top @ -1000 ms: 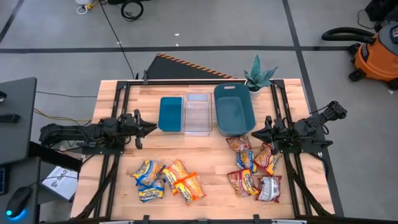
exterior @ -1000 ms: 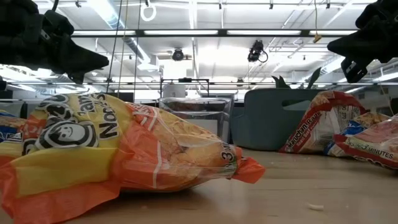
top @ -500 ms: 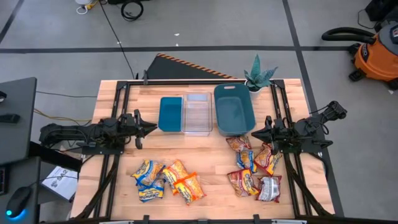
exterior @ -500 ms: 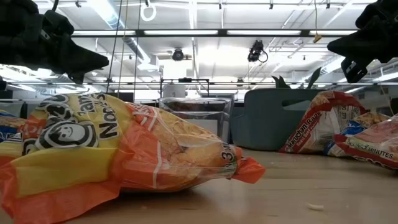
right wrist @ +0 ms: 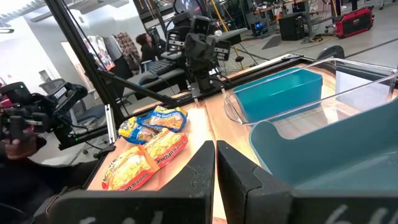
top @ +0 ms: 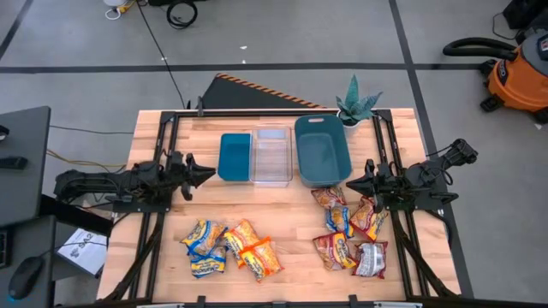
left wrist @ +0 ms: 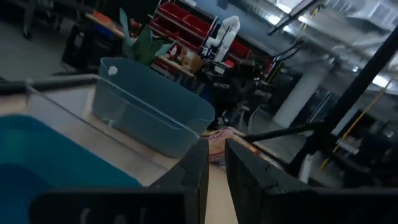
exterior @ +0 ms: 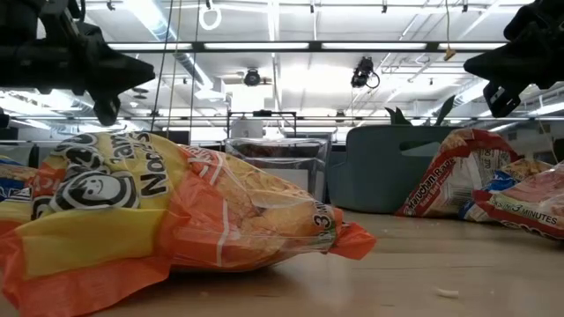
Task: Sort Maruchan noodles
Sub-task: Put the top left blue noodle pack into the transparent bin
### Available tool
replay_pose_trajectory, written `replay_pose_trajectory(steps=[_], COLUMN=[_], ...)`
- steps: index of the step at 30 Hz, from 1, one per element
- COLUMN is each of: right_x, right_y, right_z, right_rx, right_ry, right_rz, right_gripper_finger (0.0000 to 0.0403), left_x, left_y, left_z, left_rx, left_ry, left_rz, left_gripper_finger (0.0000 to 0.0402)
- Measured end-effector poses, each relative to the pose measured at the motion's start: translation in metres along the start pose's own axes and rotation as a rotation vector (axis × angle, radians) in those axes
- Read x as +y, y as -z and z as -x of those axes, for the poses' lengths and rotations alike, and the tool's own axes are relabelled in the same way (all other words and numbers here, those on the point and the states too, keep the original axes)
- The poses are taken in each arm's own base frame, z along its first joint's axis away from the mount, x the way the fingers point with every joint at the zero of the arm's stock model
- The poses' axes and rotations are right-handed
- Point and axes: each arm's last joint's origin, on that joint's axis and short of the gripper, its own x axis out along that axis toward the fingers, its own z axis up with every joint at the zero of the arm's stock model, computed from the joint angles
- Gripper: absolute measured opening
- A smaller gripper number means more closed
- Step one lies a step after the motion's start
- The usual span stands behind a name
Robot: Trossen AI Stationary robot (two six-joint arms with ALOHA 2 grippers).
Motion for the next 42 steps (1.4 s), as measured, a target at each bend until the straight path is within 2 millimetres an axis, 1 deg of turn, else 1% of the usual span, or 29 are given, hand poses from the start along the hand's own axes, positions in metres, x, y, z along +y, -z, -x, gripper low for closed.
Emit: replay_pose_trajectory(steps=[1,3,5,7,9,12,14,19,22,25,29,32,35,38,42], right_x=[0.000,0.000,0.000,0.000,0.000,0.000,0.000,0.000,0.000,0.000,0.000,0.000,0.000,0.000,0.000], right_y=[0.000,0.000,0.000,0.000,0.000,0.000,0.000,0.000,0.000,0.000,0.000,0.000,0.000,0.000,0.000], right_z=[0.000,0.000,0.000,0.000,0.000,0.000,0.000,0.000,0.000,0.000,0.000,0.000,0.000,0.000,0.000], right_rx=[0.000,0.001,0.000,0.000,0.000,0.000,0.001,0.000,0.000,0.000,0.000,0.000,0.000,0.000,-0.001], right_ry=[0.000,0.000,0.000,0.000,0.000,0.000,0.000,0.000,0.000,0.000,0.000,0.000,0.000,0.000,0.000], right_rz=[0.000,0.000,0.000,0.000,0.000,0.000,0.000,0.000,0.000,0.000,0.000,0.000,0.000,0.000,0.000], right_gripper_finger=[0.0022,0.0022,0.0022,0.0022,0.0022,0.0022,0.0022,0.0022,0.0022,0.0022,0.0022,0.0022,0.0022,0.0022,0.0022], left_x=[-0.001,-0.007,-0.014,-0.021,-0.026,-0.034,-0.041,-0.060,-0.072,-0.082,-0.090,-0.093,-0.095,-0.099,-0.103], left_y=[-0.001,-0.003,-0.011,-0.019,-0.022,-0.022,-0.019,-0.002,0.010,0.018,0.022,0.020,0.018,0.018,0.019], left_z=[0.000,0.000,0.000,0.000,-0.002,-0.008,-0.013,-0.024,-0.027,-0.031,-0.035,-0.036,-0.037,-0.041,-0.048], left_rx=[0.006,0.053,0.097,0.145,0.241,0.396,0.474,0.700,0.829,0.914,1.034,1.146,1.212,1.253,1.266], left_ry=[0.030,0.134,0.195,0.219,0.203,0.170,0.178,0.188,0.152,0.102,-0.072,-0.224,-0.366,-0.445,-0.485], left_rz=[0.010,-0.025,-0.021,-0.019,-0.024,-0.031,-0.022,0.056,0.153,0.187,0.190,0.157,0.171,0.173,0.179], left_gripper_finger=[0.0057,0.0057,0.0057,0.0057,0.0057,0.0056,0.0056,0.0056,0.0056,0.0056,0.0056,0.0056,0.0060,0.0076,0.0119])
